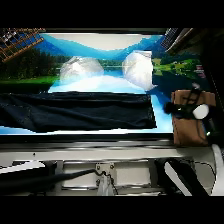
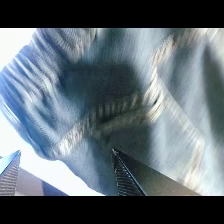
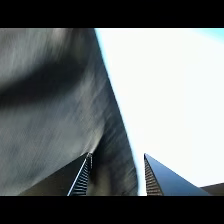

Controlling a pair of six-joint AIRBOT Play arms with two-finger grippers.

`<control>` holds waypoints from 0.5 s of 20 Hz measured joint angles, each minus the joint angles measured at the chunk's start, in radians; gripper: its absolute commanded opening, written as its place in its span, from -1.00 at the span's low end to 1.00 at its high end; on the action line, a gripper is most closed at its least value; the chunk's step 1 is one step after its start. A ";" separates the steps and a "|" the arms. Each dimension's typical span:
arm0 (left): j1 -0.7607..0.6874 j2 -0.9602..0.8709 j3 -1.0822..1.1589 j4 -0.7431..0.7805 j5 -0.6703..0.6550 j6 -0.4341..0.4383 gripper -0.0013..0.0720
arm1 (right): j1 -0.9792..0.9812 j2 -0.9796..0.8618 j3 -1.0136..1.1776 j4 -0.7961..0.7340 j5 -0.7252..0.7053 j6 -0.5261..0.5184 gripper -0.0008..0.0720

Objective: Fold the clothes and pants, and hang the long-sleeved shirts on hangers.

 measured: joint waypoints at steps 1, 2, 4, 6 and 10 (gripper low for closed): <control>-0.002 0.013 0.027 -0.031 0.016 -0.023 0.72 | -0.067 -0.035 0.042 0.033 0.009 -0.068 0.18; -0.006 0.026 0.050 -0.093 0.035 -0.042 0.56 | -0.132 -0.082 0.082 0.086 0.037 -0.147 0.27; -0.027 0.041 0.076 -0.269 0.061 -0.068 0.29 | -0.239 -0.202 0.150 0.227 0.116 -0.309 0.33; -0.089 0.048 0.090 -0.457 0.065 -0.064 0.29 | -0.299 -0.327 0.198 0.365 0.183 -0.443 0.33; -0.324 0.054 0.098 -0.620 0.032 -0.008 0.16 | -0.320 -0.546 0.244 0.534 0.246 -0.608 0.33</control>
